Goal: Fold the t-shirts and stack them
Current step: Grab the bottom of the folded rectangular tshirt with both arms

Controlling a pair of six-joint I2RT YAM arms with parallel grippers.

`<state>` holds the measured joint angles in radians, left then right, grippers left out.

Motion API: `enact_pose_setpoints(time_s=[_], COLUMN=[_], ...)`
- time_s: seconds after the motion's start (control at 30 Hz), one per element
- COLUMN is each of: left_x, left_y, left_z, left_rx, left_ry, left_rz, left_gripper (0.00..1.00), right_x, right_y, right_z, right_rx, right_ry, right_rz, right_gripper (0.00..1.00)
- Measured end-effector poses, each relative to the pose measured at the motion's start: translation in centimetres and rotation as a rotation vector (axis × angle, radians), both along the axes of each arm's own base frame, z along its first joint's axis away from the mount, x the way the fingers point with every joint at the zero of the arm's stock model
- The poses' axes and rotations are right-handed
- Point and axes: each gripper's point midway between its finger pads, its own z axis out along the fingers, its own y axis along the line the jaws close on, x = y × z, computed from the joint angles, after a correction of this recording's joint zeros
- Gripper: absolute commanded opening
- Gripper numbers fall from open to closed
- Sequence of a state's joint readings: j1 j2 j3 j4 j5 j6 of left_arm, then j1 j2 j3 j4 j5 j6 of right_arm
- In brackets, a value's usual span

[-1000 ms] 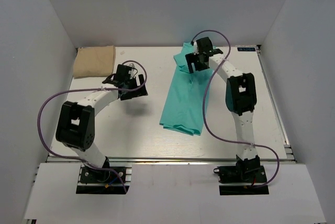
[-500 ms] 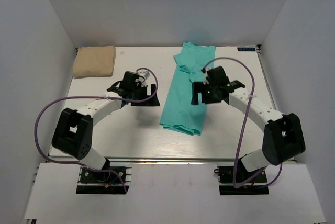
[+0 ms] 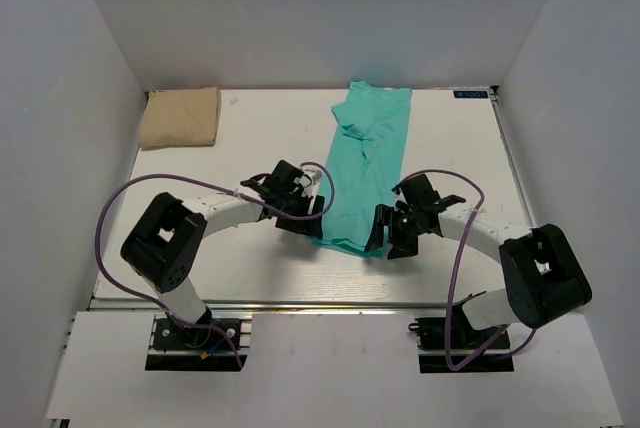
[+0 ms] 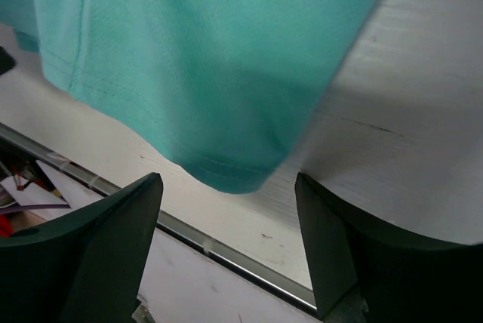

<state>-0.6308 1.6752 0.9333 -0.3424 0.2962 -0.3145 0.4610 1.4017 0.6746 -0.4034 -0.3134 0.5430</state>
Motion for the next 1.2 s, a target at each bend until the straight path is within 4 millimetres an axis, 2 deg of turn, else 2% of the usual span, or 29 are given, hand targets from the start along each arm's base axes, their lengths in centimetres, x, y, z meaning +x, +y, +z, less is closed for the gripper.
enact_pose_setpoints(time_s=[0.1, 0.17, 0.27, 0.3, 0.37, 0.4, 0.47, 0.5, 0.57, 0.83, 0.97, 1.07, 1.2], left_x=[-0.3, -0.4, -0.3, -0.2, -0.1, -0.1, -0.2, -0.3, -0.8, -3.0, -2.9, -1.2, 3.2], left_y=[-0.3, -0.4, -0.5, -0.6, -0.7, -0.8, -1.0, -1.1, -1.1, -1.6, -2.3, -3.5, -5.4], left_z=[-0.2, -0.3, -0.6, -0.6, -0.8, -0.9, -0.9, -1.0, -1.2, -0.8, 0.4, 2.3, 6.4], left_rx=[0.008, 0.014, 0.02, 0.02, 0.018, 0.015, 0.008, 0.005, 0.001, -0.061, -0.098, -0.128, -0.164], left_ry=[-0.006, -0.01, -0.011, -0.012, -0.01, -0.008, -0.003, 0.001, 0.018, 0.078, 0.069, 0.017, -0.103], left_rz=[-0.01, -0.015, -0.009, -0.008, -0.01, -0.012, -0.016, -0.019, -0.027, -0.091, -0.11, -0.109, -0.073], left_gripper=[0.71, 0.66, 0.55, 0.49, 0.44, 0.4, 0.32, 0.19, 0.0, 0.0, 0.0, 0.0, 0.0], right_x=[-0.1, 0.1, 0.5, 0.6, 0.7, 0.6, 0.4, 0.3, 0.1, -0.4, 0.0, 1.5, 4.8], right_y=[0.8, 1.2, 1.8, 1.8, 1.8, 1.6, 1.3, 1.2, 1.1, 1.0, 1.2, 1.5, 1.9], right_z=[0.0, 0.0, -0.1, -0.2, -0.6, -0.8, -1.3, -1.4, -1.6, -0.6, 0.4, 2.0, 4.6], right_rx=[0.052, 0.07, 0.097, 0.099, 0.093, 0.086, 0.071, 0.066, 0.065, 0.085, 0.09, 0.08, 0.07], right_ry=[0.011, 0.011, 0.01, 0.009, 0.005, 0.007, 0.013, 0.015, 0.022, -0.007, -0.033, -0.069, -0.137], right_rz=[-0.006, -0.01, -0.013, -0.014, -0.019, -0.021, -0.03, -0.03, -0.035, -0.009, 0.017, 0.029, 0.018], right_gripper=[0.71, 0.71, 0.6, 0.49, 0.31, 0.15, 0.0, 0.0, 0.0, 0.0, 0.0, 0.0, 0.0])
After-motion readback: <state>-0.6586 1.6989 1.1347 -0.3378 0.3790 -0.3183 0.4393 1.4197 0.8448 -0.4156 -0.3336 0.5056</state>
